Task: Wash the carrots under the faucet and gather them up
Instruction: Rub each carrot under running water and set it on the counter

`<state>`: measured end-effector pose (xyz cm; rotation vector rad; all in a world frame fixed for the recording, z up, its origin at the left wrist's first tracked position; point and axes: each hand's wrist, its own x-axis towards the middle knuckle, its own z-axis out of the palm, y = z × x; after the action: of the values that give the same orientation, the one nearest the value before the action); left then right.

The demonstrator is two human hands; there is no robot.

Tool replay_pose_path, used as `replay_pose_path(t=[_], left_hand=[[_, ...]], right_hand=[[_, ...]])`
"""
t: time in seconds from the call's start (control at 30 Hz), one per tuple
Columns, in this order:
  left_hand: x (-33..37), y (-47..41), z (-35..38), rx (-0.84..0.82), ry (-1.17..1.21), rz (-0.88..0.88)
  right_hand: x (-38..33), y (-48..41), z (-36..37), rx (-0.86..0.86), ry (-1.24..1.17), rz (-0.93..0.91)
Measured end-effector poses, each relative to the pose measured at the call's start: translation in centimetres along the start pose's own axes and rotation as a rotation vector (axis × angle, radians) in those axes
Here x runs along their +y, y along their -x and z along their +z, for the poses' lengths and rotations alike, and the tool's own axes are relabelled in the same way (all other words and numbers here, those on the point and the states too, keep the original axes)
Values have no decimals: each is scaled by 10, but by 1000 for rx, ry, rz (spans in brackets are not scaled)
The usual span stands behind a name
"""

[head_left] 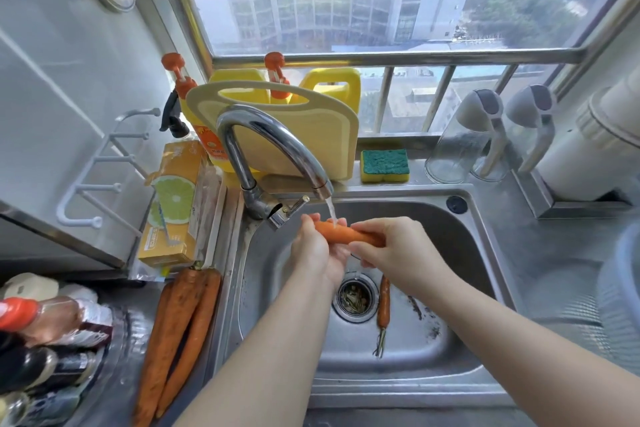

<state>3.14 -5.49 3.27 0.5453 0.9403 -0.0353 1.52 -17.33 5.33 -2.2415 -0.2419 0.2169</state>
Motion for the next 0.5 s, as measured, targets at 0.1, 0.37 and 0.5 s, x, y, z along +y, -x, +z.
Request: replay_pose_path(t=[0.1, 0.37, 0.5], left_hand=[[3, 4, -2, -98, -44, 33], [13, 9, -34, -432, -673, 300], [14, 5, -33, -370, -777, 351]], right_hand=[[-4, -10, 10, 10, 185, -30], [3, -18, 30, -305, 102, 65], [10, -11, 20, -245, 245, -14]])
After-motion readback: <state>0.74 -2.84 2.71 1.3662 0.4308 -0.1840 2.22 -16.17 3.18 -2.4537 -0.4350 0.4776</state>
